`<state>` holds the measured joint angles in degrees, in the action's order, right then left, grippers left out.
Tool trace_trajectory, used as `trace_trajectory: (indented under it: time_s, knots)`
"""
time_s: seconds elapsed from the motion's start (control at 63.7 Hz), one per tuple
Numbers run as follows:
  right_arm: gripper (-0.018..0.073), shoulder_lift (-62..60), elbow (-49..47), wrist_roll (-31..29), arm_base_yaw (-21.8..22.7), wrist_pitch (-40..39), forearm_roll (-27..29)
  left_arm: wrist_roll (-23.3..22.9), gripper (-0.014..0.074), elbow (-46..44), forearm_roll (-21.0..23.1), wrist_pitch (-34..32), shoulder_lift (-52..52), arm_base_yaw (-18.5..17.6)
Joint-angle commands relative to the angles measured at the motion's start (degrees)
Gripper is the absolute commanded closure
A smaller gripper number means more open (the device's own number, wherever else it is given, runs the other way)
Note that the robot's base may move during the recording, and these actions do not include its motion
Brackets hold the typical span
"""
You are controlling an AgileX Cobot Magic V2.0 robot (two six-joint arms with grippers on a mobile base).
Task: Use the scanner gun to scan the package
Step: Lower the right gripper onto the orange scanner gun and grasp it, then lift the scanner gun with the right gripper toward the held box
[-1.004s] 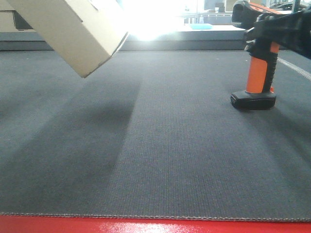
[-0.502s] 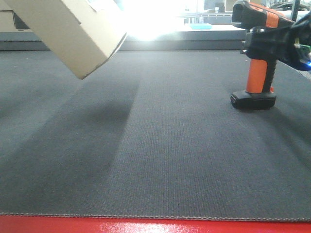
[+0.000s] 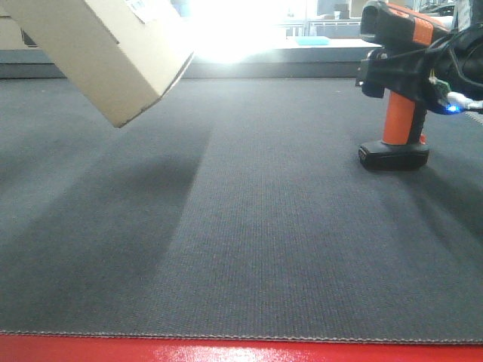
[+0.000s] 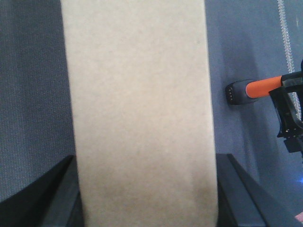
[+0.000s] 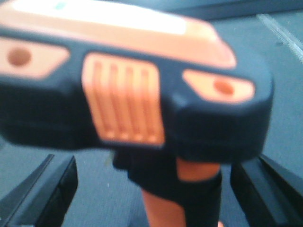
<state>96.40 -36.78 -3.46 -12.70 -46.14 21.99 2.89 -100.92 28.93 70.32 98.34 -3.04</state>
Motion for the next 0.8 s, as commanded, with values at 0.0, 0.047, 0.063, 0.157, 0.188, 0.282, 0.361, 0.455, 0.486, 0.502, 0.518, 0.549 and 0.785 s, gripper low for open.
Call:
trace_trajectory:
  time_s: [0.0,0.047,0.063,0.157,0.188,0.282,0.361,0.455,0.486,0.502,0.518,0.549,0.785]
  knots:
    - [0.0,0.2,-0.4,0.0,0.0,-3.5,0.6,0.0,0.0707,-0.5,0.6,-0.4,-0.5,0.0]
    - [0.0,0.2,-0.4,0.0,0.0,-4.1,0.7,0.0,0.0707,-0.5,0.6,-0.4,-0.5,0.0]
    - [0.0,0.2,-0.4,0.0,0.0,-4.4,0.7,0.0,0.0707,-0.5,0.6,-0.4,-0.5,0.0]
    - [0.0,0.2,-0.4,0.0,0.0,-5.9,0.7,0.0,0.0707,-0.5,0.6,-0.4,-0.5,0.0]
    - [0.0,0.2,-0.5,0.0,0.0,-6.2,0.7,0.0,0.0707,-0.5,0.5,-0.4,-0.5,0.0]
    - [0.0,0.3,-1.0,0.0,0.0,-6.1,1.1,0.0,0.0707,-0.5,0.4,-0.4,-0.5,0.0]
    - [0.0,1.0,-1.6,0.0,0.0,-5.7,1.2,0.0,0.0707,-0.5,0.4,-0.4,-0.5,0.0]
    - [0.0,2.0,-2.6,0.0,0.0,-5.2,1.2,0.0,0.0707,-0.5,0.3,-0.4,-0.5,0.0]
    - [0.0,2.3,-2.9,0.0,0.0,-5.0,1.2,0.0,0.0707,-0.5,0.3,-0.4,-0.5,0.0]
    - [0.0,2.3,-2.9,0.0,0.0,-5.0,1.2,0.0,0.0707,-0.5,0.3,-0.4,-0.5,0.0]
    - [0.0,2.4,-3.0,0.0,0.0,-4.8,1.3,0.0,0.0707,-0.5,0.3,-0.4,-0.5,0.0]
    - [0.0,2.5,-3.1,0.0,0.0,-4.4,1.3,0.0,0.0707,-0.5,0.3,-0.4,-0.5,0.0]
    - [0.0012,2.5,-3.2,0.0,0.0,-4.4,4.3,0.0,0.0707,-0.5,0.3,-0.4,-0.5,0.0]
